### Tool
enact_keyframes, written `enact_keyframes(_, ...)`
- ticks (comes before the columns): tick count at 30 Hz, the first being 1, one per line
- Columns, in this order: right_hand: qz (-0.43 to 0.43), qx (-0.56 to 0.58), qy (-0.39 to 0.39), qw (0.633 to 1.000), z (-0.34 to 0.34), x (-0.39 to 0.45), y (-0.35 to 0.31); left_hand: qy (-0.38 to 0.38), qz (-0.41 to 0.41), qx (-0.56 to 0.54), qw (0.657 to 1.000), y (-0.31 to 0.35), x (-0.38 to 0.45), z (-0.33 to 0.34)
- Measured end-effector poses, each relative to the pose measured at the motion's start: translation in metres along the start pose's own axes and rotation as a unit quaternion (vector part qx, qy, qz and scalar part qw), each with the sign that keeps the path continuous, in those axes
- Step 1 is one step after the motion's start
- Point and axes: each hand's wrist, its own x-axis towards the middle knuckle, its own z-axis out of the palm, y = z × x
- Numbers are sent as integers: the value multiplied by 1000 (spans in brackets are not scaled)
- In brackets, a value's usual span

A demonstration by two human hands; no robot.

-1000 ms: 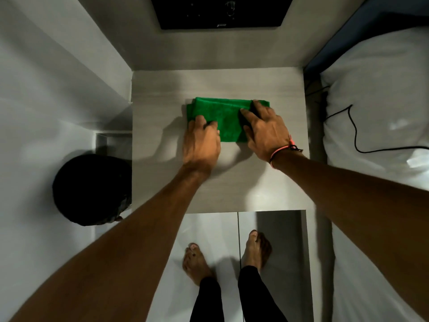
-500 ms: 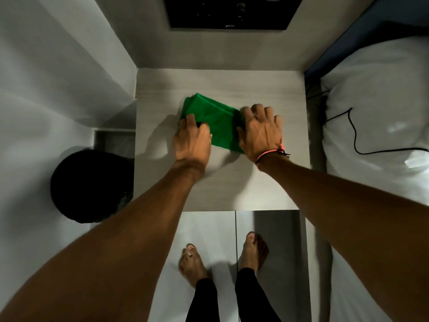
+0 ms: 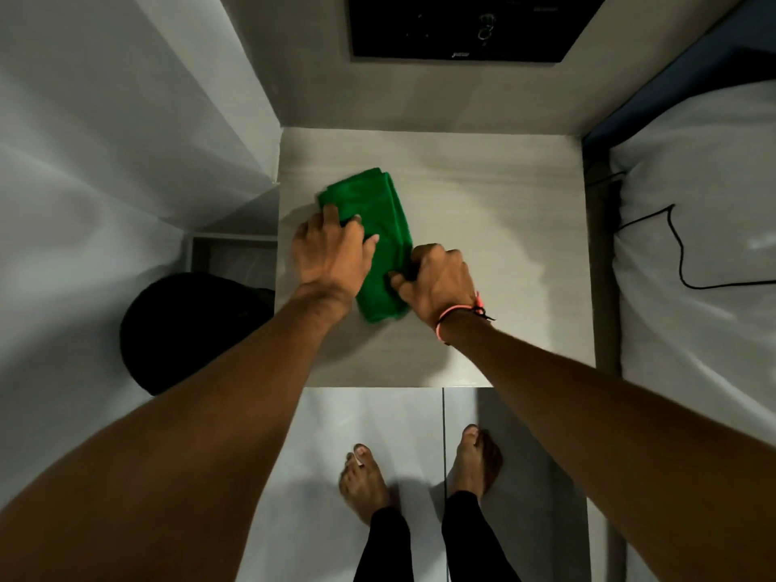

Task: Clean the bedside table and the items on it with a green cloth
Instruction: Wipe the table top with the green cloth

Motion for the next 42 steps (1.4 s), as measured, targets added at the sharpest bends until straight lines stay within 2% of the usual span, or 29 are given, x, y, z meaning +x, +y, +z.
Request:
enact_keyframes(7,-14,51,-15,998,45,-6,-53,-3,18,62,998,-59,7,1)
enact_keyframes(12,5,53,-12,998,56,-9,-68,-27,18,53,998,-73,7,0)
enact_keyframes(14,-11,22,-7,1000,51,-12,-65,-34,19,53,998,-68,7,1)
enact_keyframes(17,-92,-87,60,990,38,-17,-48,-28,30,50,998,-66,2,1)
enact_keyframes(21,-141,-222,101,959,6,-23,-19,40,76,41,995,-68,-20,-12)
enact_keyframes(27,-158,-291,155,931,-65,-50,9,124,171,60,976,-50,-47,-68)
enact_keyframes(32,-104,-288,223,925,-143,-107,35,183,232,57,954,-2,-72,-136)
enact_keyframes(35,-60,-277,258,924,-179,-137,50,191,263,34,945,42,-81,-173)
enact_keyframes(42,127,-188,349,909,-271,-206,116,192,383,9,904,184,-106,-239)
